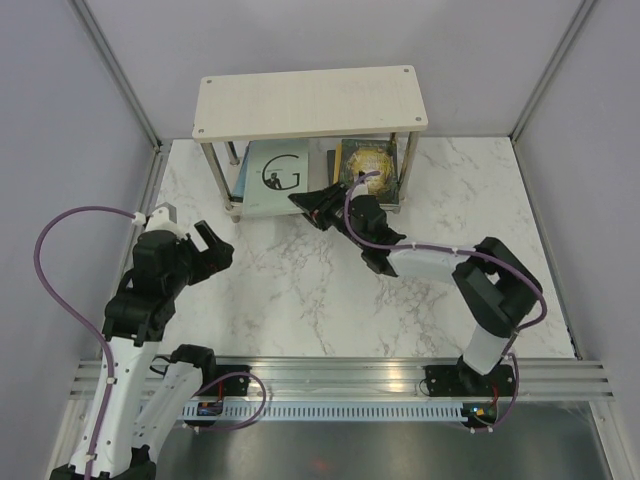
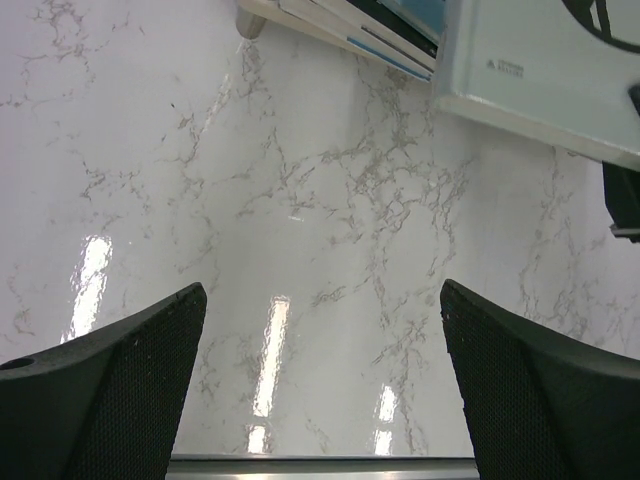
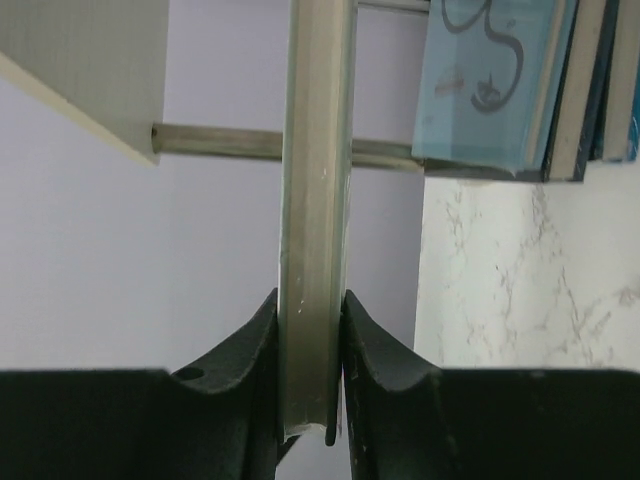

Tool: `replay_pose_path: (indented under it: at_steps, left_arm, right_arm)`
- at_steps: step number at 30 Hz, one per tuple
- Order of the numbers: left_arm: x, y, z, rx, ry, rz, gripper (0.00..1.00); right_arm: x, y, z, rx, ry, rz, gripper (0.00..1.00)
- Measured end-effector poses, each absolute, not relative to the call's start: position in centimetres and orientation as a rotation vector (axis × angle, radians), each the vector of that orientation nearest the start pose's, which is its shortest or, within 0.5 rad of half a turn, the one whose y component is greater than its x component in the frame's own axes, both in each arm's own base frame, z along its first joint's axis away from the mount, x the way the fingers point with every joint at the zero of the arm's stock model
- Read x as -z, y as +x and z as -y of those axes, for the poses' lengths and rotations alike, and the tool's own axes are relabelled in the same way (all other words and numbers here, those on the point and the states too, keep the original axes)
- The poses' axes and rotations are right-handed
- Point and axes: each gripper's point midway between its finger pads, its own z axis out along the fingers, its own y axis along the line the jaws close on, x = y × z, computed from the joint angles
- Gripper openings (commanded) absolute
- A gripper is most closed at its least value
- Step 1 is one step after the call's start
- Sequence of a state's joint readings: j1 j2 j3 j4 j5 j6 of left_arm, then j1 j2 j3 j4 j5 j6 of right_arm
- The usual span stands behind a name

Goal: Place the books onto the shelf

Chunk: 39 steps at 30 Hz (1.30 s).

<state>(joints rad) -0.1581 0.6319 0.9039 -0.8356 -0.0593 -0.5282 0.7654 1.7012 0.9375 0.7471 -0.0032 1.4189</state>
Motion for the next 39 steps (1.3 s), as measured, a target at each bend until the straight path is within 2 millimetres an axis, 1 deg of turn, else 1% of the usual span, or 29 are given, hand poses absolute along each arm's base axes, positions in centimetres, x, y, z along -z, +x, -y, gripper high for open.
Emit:
replay_pose_path:
  at_steps: [3, 6, 9, 13, 15, 19, 20, 23, 24, 27, 32, 33, 35, 36, 37, 39]
  left_arm:
    - [-22.9, 21.4, 4.6, 0.343, -0.422, -2.108, 1.00]
    - [-23.0, 21.4, 4.7, 0.348, -0.414, -2.106, 1.00]
    - [-23.0, 21.4, 4.7, 0.350, -0.404, -2.110, 1.00]
    - [-22.7, 21.4, 4.9, 0.356, -0.393, -2.122, 1.00]
    - [-22.6, 21.5, 5.1, 0.363, -0.388, -2.131, 1.00]
    - [-22.2, 21.6, 5.2, 0.365, -0.386, -2.144, 1.00]
    - [-22.2, 21.6, 5.2, 0.365, -0.386, -2.146, 1.00]
    - [-22.2, 21.6, 5.3, 0.369, -0.383, -2.144, 1.00]
    - [-22.2, 21.6, 5.4, 0.376, -0.379, -2.144, 1.00]
    - [-22.3, 21.6, 5.6, 0.387, -0.372, -2.143, 1.00]
    - [-22.4, 21.7, 5.6, 0.392, -0.369, -2.137, 1.00]
    - [-22.4, 21.7, 5.6, 0.392, -0.369, -2.137, 1.00]
    - [-22.3, 21.7, 5.6, 0.392, -0.369, -2.138, 1.00]
    - [-22.3, 21.7, 5.6, 0.391, -0.370, -2.139, 1.00]
    - [-22.3, 21.7, 5.6, 0.392, -0.369, -2.139, 1.00]
    - [-22.2, 21.7, 5.6, 0.391, -0.370, -2.141, 1.00]
  right_arm:
    - [-24.1, 37.6, -40.6, -1.621, 0.642, -1.731, 0.00]
    - [-24.0, 39.8, -41.6, -1.610, 0.685, -1.692, 0.00]
    - [-23.4, 42.0, -42.5, -1.593, 0.726, -1.665, 0.00]
    - [-21.5, 44.6, -43.6, -1.552, 0.773, -1.664, 0.00]
    - [-20.5, 45.4, -43.8, -1.526, 0.790, -1.674, 0.00]
    - [-18.1, 46.4, -43.7, -1.456, 0.831, -1.709, 0.00]
    - [-17.9, 46.5, -43.7, -1.451, 0.834, -1.711, 0.00]
    - [-17.9, 47.0, -44.0, -1.457, 0.833, -1.703, 0.13]
    - [-18.0, 47.2, -44.3, -1.463, 0.830, -1.704, 0.21]
    - [-17.7, 47.3, -44.7, -1.478, 0.825, -1.716, 0.36]
    - [-18.1, 46.8, -45.1, -1.528, 0.813, -1.719, 0.47]
    - [-18.0, 46.7, -45.2, -1.536, 0.812, -1.719, 0.53]
    - [-17.7, 46.3, -45.1, -1.544, 0.810, -1.731, 0.57]
    - [-17.4, 46.1, -45.1, -1.546, 0.811, -1.745, 0.64]
    - [-17.2, 45.8, -45.1, -1.558, 0.814, -1.758, 0.64]
    - [-17.5, 45.3, -45.0, -1.573, 0.809, -1.775, 0.76]
